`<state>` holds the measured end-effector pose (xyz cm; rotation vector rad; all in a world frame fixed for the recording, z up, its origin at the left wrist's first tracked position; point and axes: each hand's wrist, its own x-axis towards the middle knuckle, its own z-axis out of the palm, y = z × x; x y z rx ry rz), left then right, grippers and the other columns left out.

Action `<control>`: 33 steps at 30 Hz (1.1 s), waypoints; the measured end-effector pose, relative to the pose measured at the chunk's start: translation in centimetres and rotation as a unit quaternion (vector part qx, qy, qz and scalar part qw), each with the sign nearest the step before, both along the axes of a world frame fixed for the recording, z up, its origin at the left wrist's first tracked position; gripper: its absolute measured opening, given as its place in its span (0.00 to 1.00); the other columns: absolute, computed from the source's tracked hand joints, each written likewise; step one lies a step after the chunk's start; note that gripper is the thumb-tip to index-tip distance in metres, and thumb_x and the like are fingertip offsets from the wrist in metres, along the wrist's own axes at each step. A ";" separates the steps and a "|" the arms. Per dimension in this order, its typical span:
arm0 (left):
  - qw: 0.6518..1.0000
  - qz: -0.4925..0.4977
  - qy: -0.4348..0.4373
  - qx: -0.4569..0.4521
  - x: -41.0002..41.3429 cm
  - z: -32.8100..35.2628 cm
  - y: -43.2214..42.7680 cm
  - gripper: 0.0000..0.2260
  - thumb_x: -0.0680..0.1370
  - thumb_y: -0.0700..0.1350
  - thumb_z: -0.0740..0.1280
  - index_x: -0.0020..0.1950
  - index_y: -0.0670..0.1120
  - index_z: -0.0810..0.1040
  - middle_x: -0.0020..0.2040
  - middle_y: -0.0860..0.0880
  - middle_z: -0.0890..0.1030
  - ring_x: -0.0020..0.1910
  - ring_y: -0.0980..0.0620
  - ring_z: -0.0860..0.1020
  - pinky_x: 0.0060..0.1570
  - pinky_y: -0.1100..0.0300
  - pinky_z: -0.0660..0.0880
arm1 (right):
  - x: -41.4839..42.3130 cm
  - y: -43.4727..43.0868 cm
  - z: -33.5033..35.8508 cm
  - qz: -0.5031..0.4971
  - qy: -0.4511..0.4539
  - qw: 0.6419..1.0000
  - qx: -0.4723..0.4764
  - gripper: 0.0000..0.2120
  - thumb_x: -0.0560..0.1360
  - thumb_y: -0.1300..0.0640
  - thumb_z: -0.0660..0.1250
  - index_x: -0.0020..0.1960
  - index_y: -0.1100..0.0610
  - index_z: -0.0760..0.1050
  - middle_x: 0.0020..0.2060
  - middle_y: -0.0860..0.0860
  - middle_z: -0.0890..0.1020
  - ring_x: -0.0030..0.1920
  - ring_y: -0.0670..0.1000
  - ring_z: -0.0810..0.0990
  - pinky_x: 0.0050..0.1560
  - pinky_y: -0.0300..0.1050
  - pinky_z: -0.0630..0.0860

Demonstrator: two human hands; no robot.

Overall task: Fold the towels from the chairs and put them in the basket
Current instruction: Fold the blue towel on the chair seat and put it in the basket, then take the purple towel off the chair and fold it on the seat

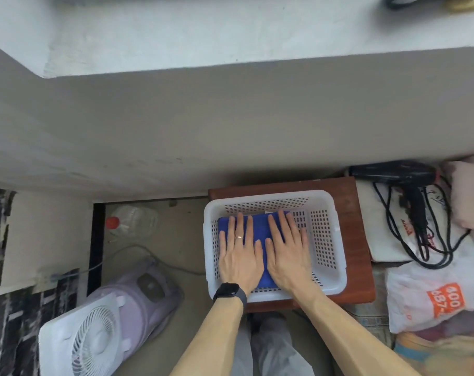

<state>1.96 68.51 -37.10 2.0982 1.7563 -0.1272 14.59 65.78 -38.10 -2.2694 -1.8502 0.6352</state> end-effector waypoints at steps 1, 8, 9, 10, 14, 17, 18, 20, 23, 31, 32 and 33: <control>1.000 0.007 0.003 0.000 -0.1 -0.8 -0.1 0.27 0.81 0.54 0.51 0.79 0.45 0.61 0.80 0.45 0.60 0.79 0.46 0.57 0.76 0.46 0.51 | 0.0 0.0 -0.8 0.006 -0.005 1.000 -0.018 0.27 0.83 0.48 0.51 0.81 0.52 0.56 0.81 0.51 0.56 0.81 0.51 0.51 0.78 0.61 0.56; 1.000 0.011 -0.001 0.005 -0.4 -3.4 -0.2 0.28 0.81 0.56 0.53 0.80 0.48 0.58 0.81 0.47 0.57 0.80 0.48 0.53 0.77 0.48 0.46 | 0.6 0.1 -3.2 0.011 0.006 0.998 -0.064 0.29 0.83 0.46 0.49 0.82 0.50 0.48 0.82 0.48 0.48 0.81 0.48 0.42 0.79 0.61 0.48; 1.000 0.013 -0.002 0.002 -0.3 -3.6 -0.1 0.28 0.80 0.56 0.54 0.80 0.48 0.58 0.81 0.47 0.57 0.80 0.48 0.53 0.77 0.48 0.46 | 0.6 0.1 -3.4 0.008 0.010 0.998 -0.068 0.29 0.83 0.46 0.49 0.82 0.50 0.49 0.82 0.48 0.48 0.81 0.48 0.42 0.79 0.62 0.49; 1.000 0.014 -0.001 0.001 -0.3 -3.7 -0.1 0.28 0.80 0.55 0.54 0.80 0.47 0.58 0.80 0.47 0.57 0.80 0.48 0.54 0.77 0.48 0.46 | 0.6 0.1 -3.5 0.005 0.014 0.997 -0.071 0.29 0.83 0.46 0.50 0.82 0.50 0.49 0.82 0.48 0.49 0.81 0.48 0.43 0.79 0.63 0.50; 1.000 0.005 0.016 0.009 -0.1 -4.5 0.3 0.30 0.79 0.55 0.54 0.79 0.45 0.59 0.80 0.44 0.60 0.79 0.46 0.55 0.77 0.46 0.47 | 0.6 0.6 -4.2 -0.001 0.026 0.997 -0.075 0.29 0.83 0.47 0.51 0.82 0.49 0.49 0.82 0.48 0.48 0.81 0.48 0.42 0.78 0.64 0.52; 1.000 0.006 0.022 0.011 -0.1 -4.8 0.7 0.31 0.79 0.55 0.54 0.79 0.44 0.58 0.80 0.43 0.59 0.79 0.46 0.55 0.77 0.45 0.47 | 0.5 1.1 -4.5 -0.004 0.027 0.997 -0.077 0.29 0.82 0.48 0.52 0.82 0.49 0.49 0.82 0.48 0.49 0.81 0.48 0.42 0.78 0.63 0.51; 1.000 0.005 0.021 0.010 -0.1 -4.8 0.7 0.31 0.78 0.55 0.54 0.79 0.44 0.57 0.80 0.43 0.58 0.79 0.46 0.55 0.77 0.45 0.48 | 0.5 1.1 -4.6 -0.005 0.028 0.997 -0.076 0.29 0.82 0.48 0.52 0.82 0.49 0.49 0.82 0.48 0.49 0.81 0.48 0.42 0.78 0.63 0.51; 1.000 0.005 0.013 0.010 0.0 -4.7 0.7 0.31 0.78 0.55 0.55 0.79 0.45 0.57 0.80 0.43 0.58 0.79 0.46 0.55 0.77 0.45 0.49 | 0.5 1.1 -4.6 -0.007 0.033 0.997 -0.072 0.30 0.82 0.48 0.52 0.82 0.50 0.50 0.82 0.49 0.49 0.81 0.48 0.42 0.78 0.64 0.51; 1.000 0.004 0.004 0.008 -0.1 -4.5 0.7 0.30 0.78 0.55 0.55 0.79 0.45 0.58 0.80 0.43 0.58 0.79 0.46 0.54 0.77 0.45 0.48 | 0.5 1.0 -4.5 -0.007 0.029 0.997 -0.071 0.29 0.82 0.48 0.52 0.82 0.50 0.50 0.82 0.49 0.49 0.81 0.48 0.42 0.79 0.63 0.50; 0.998 -0.035 -0.024 -0.047 -1.5 -0.8 0.9 0.28 0.79 0.53 0.54 0.79 0.47 0.63 0.79 0.47 0.62 0.78 0.47 0.61 0.77 0.46 0.52 | 0.4 1.1 0.0 0.029 -0.025 0.988 -0.151 0.30 0.82 0.43 0.42 0.82 0.49 0.44 0.81 0.46 0.41 0.81 0.49 0.39 0.79 0.61 0.42; 0.997 -0.045 -0.030 -0.049 -2.0 0.1 0.8 0.28 0.78 0.52 0.55 0.78 0.46 0.65 0.78 0.47 0.65 0.77 0.47 0.63 0.75 0.46 0.55 | 0.4 1.2 1.3 0.040 -0.034 0.986 -0.160 0.31 0.81 0.43 0.41 0.82 0.50 0.44 0.81 0.47 0.42 0.81 0.50 0.40 0.79 0.62 0.41; 0.997 -0.051 -0.037 -0.050 -2.6 1.1 0.6 0.29 0.75 0.50 0.58 0.77 0.46 0.67 0.76 0.47 0.68 0.75 0.47 0.66 0.73 0.46 0.59 | 0.4 1.1 2.7 0.052 -0.048 0.983 -0.168 0.31 0.81 0.44 0.42 0.82 0.50 0.44 0.81 0.49 0.43 0.81 0.51 0.41 0.78 0.62 0.40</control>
